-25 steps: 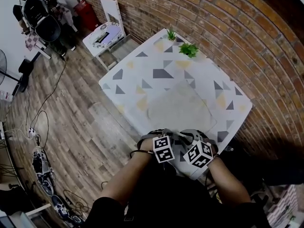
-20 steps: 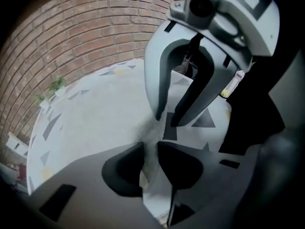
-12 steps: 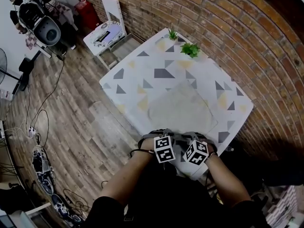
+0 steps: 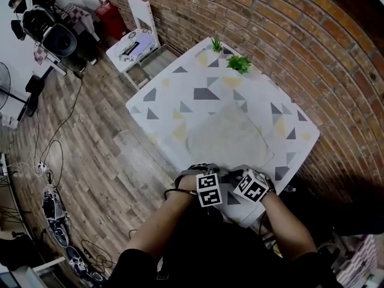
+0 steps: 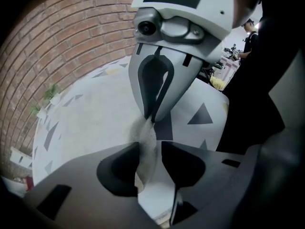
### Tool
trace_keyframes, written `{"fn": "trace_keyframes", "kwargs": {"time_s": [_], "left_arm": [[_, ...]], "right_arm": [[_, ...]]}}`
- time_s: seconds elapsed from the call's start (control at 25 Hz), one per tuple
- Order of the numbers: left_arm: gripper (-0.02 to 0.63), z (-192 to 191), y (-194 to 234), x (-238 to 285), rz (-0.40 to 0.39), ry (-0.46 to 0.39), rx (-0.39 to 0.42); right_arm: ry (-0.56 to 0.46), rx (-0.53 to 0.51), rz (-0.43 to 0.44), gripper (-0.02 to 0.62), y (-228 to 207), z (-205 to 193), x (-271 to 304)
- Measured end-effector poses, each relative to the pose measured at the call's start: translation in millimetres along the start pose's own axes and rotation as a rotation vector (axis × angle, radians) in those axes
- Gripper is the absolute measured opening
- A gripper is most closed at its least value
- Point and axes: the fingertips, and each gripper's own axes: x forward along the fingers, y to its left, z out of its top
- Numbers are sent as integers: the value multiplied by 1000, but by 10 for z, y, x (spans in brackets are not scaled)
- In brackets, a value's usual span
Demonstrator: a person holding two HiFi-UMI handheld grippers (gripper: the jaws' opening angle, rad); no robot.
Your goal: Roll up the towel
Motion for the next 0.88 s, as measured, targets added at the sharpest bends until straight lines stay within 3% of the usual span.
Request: {"fn": "trace_keyframes", "kwargs": {"time_s": [0.2, 0.44, 0.76, 0.88], "left_arm": [[121, 15, -18, -13, 3, -10, 1], [51, 49, 38, -68, -72, -34, -61], [48, 48, 228, -145, -193, -76, -135], [49, 43, 342, -152, -192, -86, -149]], "right_arm": [[-13, 50, 73, 38, 40, 49, -139], [0, 50, 59, 38, -97, 54, -147], [25, 54, 62, 40, -297, 130, -102], [45, 55, 43, 44, -426, 97, -28]]}}
